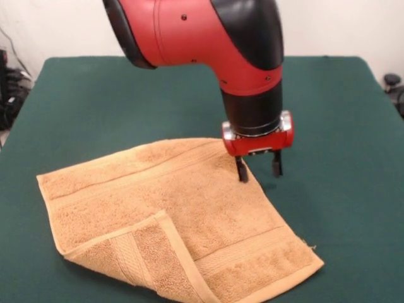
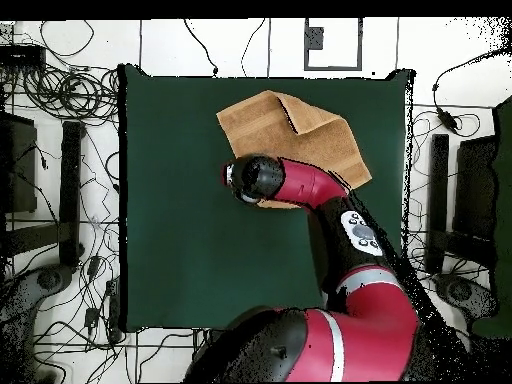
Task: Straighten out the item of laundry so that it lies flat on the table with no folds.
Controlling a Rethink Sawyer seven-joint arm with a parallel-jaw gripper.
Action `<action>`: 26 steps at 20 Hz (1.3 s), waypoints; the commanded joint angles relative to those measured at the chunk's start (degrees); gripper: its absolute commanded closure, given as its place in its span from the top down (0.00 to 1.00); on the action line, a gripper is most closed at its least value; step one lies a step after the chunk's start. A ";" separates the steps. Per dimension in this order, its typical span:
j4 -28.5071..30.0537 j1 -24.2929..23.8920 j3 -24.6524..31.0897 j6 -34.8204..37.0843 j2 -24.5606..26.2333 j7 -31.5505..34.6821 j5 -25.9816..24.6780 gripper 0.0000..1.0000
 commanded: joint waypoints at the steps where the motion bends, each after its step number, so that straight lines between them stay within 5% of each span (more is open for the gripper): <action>1: -1.80 -4.32 5.72 17.26 3.23 1.06 4.85 1.00; 16: -4.76 -3.49 5.85 24.21 3.03 3.20 5.46 1.00; 22: -6.85 -3.20 5.82 20.14 5.42 4.29 5.56 1.00; 26: -10.46 0.08 1.14 14.59 5.29 6.84 1.05 1.00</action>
